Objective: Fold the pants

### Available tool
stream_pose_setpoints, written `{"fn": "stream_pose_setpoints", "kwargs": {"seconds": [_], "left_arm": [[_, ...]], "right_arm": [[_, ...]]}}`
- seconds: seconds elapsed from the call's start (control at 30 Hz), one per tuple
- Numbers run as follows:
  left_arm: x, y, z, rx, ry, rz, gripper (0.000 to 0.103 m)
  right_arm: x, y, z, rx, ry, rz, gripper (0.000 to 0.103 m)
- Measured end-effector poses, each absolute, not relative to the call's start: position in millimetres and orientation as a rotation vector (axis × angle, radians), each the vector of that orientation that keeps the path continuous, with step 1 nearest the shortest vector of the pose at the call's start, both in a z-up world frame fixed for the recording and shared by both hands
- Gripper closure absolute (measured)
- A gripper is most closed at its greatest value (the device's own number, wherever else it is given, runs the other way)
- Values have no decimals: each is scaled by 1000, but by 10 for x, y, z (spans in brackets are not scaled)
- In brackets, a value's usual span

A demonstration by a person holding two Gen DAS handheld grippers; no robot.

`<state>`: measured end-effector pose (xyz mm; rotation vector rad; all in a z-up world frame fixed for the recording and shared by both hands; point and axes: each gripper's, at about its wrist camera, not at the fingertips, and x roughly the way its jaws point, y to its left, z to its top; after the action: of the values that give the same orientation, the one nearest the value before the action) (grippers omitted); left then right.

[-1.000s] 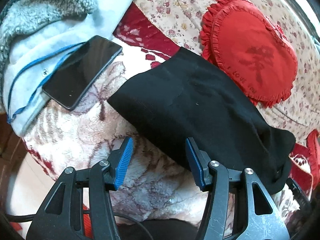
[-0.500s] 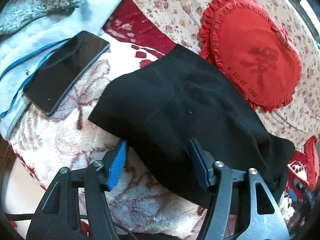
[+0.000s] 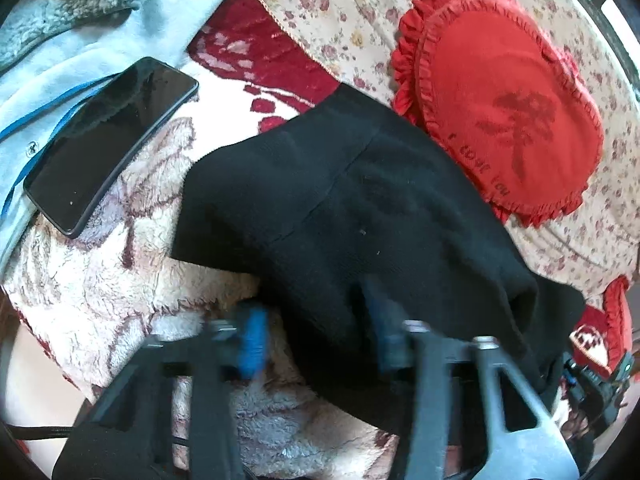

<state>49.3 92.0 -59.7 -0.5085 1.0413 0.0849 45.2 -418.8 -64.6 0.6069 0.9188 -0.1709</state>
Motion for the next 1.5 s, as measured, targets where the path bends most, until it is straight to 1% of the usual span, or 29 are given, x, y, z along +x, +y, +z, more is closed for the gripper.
{"fn": "stream_pose_setpoints", "kwargs": {"seconds": [0.03,0.1,0.27,0.37,0.43,0.53,0.7,0.77,0.8,0.83,0.9,0.93,0.97,1.0,1.03,1.07,1.1,1.17,1.27,1.3,1.33,1.37,1.4,1.43,1.5], "left_arm": [[486,924,-573,-506,1040,81,81],[429,923,-504,-486,1028,75,87],[222,972,-324,-483,989,58,92],[69,1023,-225,-492,961,53,97],[-33,1039,-193,-476,948,60,97],[-77,1065,-294,-460,983,65,97],[-137,1159,-467,-504,1026,69,97],[-147,1215,-508,-536,1036,67,90],[-146,1239,-516,-545,1037,72,81],[-138,1253,-529,-559,1034,78,68],[-132,1303,-540,-616,1020,83,55],[-130,1332,-549,-650,1008,85,53],[-106,1348,-553,-672,1001,92,51],[-67,1346,-556,-675,998,98,50],[-25,1335,-559,-671,998,103,50],[15,1324,-563,-669,999,105,50],[58,1312,-570,-669,1001,105,50],[155,1286,-591,-679,1005,107,50],[279,1250,-619,-699,1013,109,50],[315,1228,-633,-695,1025,117,50],[320,1218,-639,-689,1032,119,67],[330,1193,-641,-678,1040,111,79],[327,1149,-620,-657,1043,95,86],[302,1118,-580,-629,1028,94,90],[242,1068,-499,-583,1013,86,93]], "right_arm": [[432,-4163,-622,595,911,-164,96],[326,-4126,-531,574,889,-142,98],[-121,-4235,-174,556,817,-106,98],[-354,-4320,-53,538,817,-94,99],[-485,-4348,-19,530,816,-94,99],[-642,-4368,-60,515,838,-106,99],[-693,-4352,-505,477,988,-155,99],[-715,-4326,-618,469,1020,-148,99],[-725,-4339,-630,471,1020,-147,99],[-735,-4362,-626,486,1017,-140,99],[-738,-4412,-614,528,1011,-131,98],[-746,-4429,-612,545,1005,-126,97],[-751,-4449,-609,570,989,-120,95],[-754,-4458,-607,587,977,-115,88],[-763,-4457,-614,609,968,-110,73],[-766,-4452,-640,638,966,-99,65],[-758,-4433,-657,661,967,-88,60],[-719,-4375,-715,680,977,-83,60],[-651,-4275,-699,625,970,-114,60],[-626,-4250,-685,604,963,-115,62],[-603,-4231,-669,577,960,-116,69],[-592,-4221,-647,546,952,-127,76],[-595,-4230,-632,535,941,-131,91],[-619,-4248,-600,539,920,-116,98],[-648,-4278,-557,548,907,-99,98]]}}
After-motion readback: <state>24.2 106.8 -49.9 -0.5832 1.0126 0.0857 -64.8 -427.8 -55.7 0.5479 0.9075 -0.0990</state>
